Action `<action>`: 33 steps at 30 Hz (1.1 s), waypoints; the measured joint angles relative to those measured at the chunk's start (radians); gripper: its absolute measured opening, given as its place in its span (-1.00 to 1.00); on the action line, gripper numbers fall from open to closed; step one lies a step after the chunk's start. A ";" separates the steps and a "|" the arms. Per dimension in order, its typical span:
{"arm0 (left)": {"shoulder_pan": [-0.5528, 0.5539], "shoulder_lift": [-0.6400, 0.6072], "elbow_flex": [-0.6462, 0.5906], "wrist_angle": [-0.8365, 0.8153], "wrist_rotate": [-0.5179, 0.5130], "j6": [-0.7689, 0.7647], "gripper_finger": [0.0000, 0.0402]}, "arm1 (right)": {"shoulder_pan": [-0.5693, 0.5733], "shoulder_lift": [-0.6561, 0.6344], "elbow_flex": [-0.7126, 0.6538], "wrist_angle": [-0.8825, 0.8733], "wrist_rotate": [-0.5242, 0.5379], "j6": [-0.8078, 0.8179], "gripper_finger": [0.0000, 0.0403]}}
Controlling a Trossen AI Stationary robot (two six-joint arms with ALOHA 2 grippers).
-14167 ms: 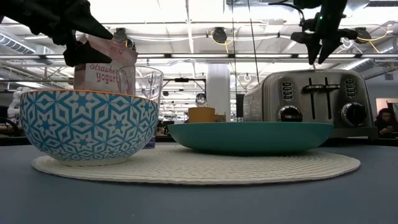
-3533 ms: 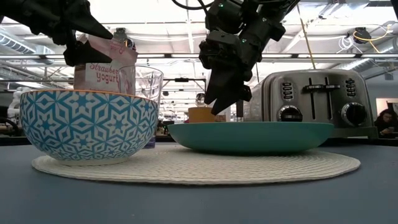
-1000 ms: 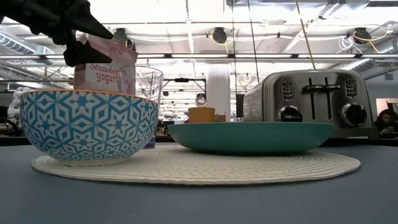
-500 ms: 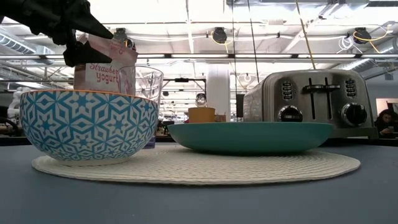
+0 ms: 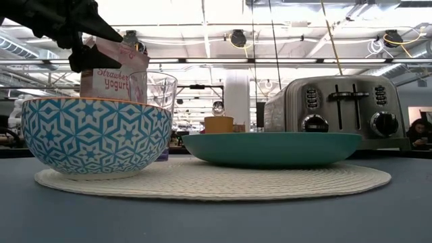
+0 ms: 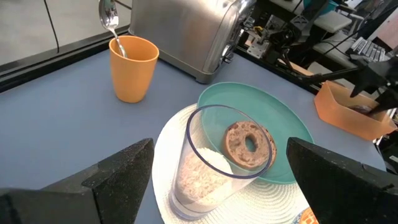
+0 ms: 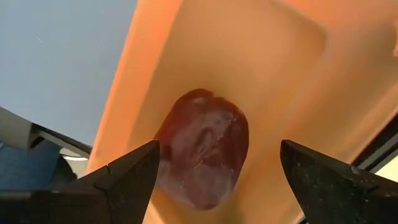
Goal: Arrange a breakfast setting
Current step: Put the apple on the green plate
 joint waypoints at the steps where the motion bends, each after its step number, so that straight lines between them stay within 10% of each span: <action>1: 0.000 0.000 0.000 0.000 0.000 0.000 0.84 | 0.003 0.009 0.000 0.009 -0.002 -0.004 0.61; 33: 0.000 0.000 0.000 0.000 0.000 0.001 0.84 | 0.019 0.040 0.000 0.089 -0.043 0.064 0.61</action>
